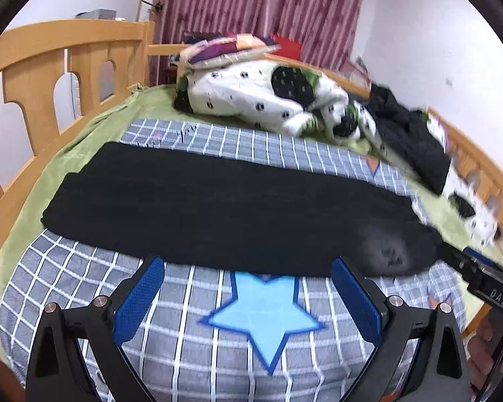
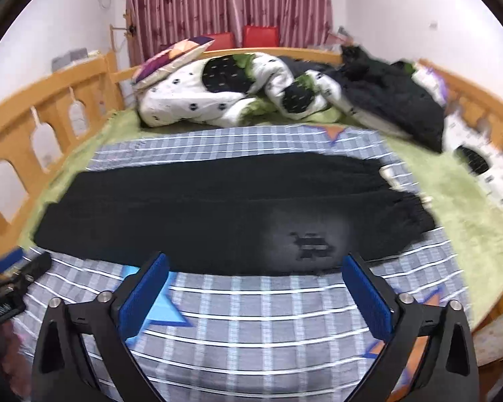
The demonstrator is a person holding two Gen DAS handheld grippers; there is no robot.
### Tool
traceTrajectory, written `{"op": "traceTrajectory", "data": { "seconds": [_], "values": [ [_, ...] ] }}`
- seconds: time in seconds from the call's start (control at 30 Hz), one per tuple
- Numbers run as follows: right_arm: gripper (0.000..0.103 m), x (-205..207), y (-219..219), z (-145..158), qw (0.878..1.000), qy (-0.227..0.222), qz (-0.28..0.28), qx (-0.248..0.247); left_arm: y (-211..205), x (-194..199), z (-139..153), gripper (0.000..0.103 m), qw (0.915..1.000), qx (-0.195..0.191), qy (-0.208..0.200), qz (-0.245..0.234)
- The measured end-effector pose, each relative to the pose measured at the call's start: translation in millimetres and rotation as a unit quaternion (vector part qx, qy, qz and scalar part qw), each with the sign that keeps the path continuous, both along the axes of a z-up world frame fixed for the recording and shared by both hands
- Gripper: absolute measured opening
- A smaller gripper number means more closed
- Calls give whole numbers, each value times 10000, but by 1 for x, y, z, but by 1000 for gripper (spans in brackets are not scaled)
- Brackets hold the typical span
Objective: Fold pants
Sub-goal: 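Grasp the pants waistband with the left tool while the right tool grasps the waistband too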
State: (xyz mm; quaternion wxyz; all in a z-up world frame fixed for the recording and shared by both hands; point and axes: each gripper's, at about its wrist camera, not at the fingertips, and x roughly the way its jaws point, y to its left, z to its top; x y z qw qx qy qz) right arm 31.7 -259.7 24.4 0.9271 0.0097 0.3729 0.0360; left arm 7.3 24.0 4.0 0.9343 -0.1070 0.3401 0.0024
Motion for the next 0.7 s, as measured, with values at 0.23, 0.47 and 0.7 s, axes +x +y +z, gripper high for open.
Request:
{"op": "traceTrajectory", "data": {
  "seconds": [0.23, 0.47, 0.7],
  "values": [
    [95, 36, -28, 22, 9998, -116, 182, 8, 50, 26, -4, 100, 9992, 344, -78, 203],
    [80, 72, -103, -37, 9992, 229, -46, 315, 125, 47, -79, 97, 9970, -180, 535, 537],
    [72, 74, -173, -126, 9910, 581, -667, 1005, 182, 55, -144, 95, 9830, -1249, 867, 1033]
  ]
}}
